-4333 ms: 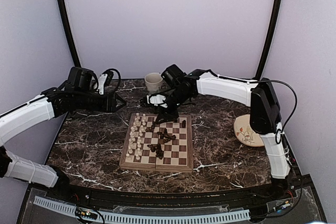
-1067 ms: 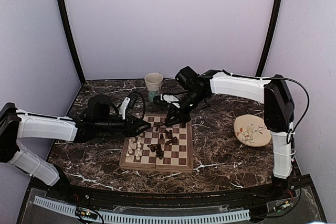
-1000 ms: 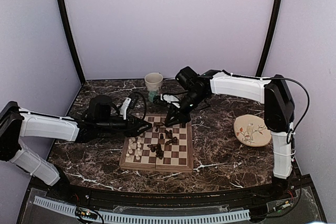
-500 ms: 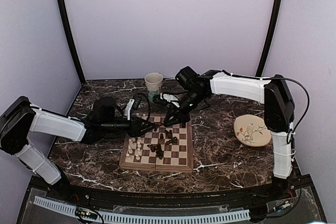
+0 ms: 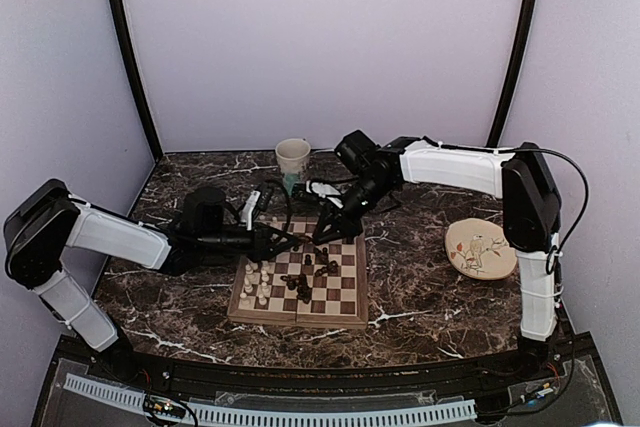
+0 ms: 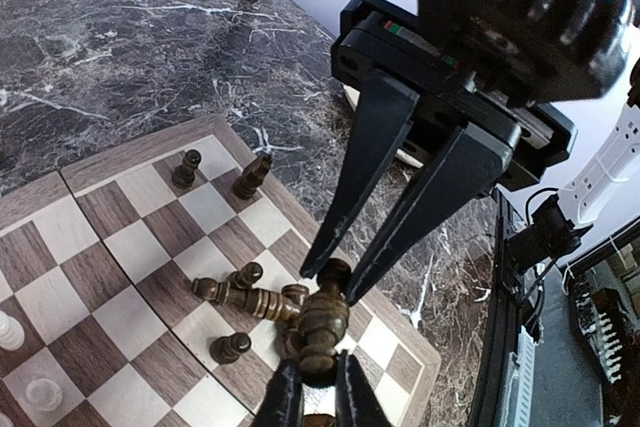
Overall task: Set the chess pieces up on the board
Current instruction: Pick up the pawn from the chess pile, then place the pawn at h7.
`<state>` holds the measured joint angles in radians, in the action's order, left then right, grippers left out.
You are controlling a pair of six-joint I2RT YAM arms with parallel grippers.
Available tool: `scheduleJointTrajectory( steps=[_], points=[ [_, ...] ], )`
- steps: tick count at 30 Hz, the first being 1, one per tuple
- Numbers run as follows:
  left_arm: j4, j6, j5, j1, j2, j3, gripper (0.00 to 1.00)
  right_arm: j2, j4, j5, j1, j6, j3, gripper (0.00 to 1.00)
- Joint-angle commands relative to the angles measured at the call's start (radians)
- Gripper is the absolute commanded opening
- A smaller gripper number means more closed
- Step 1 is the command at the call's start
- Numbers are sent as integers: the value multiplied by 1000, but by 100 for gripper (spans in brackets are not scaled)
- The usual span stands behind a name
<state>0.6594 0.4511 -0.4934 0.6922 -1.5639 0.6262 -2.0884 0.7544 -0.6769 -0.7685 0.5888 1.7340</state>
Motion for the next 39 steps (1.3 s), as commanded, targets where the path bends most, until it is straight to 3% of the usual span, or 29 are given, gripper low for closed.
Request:
scheduleJointTrajectory(
  steps=[1,10,19,28,35,39],
  points=[
    [48,18,-11,6,-4,19,2,36,-19,-7,15,-1,-34,2],
    [18,25,12,31,1,15,0,80,-72,19,63,-10,-128,2],
    [-218,-47,44,60,34,76,0,111,-84,120,63,3,-164,2],
    [-876,-385,123,169,110,362,0,86,-76,157,64,-14,-140,2],
    [-1287,-555,298,310,-15,646,0,73,-59,153,64,-19,-127,2],
    [-1444,-602,401,390,-122,799,0,76,-60,149,64,-23,-131,3]
  ],
)
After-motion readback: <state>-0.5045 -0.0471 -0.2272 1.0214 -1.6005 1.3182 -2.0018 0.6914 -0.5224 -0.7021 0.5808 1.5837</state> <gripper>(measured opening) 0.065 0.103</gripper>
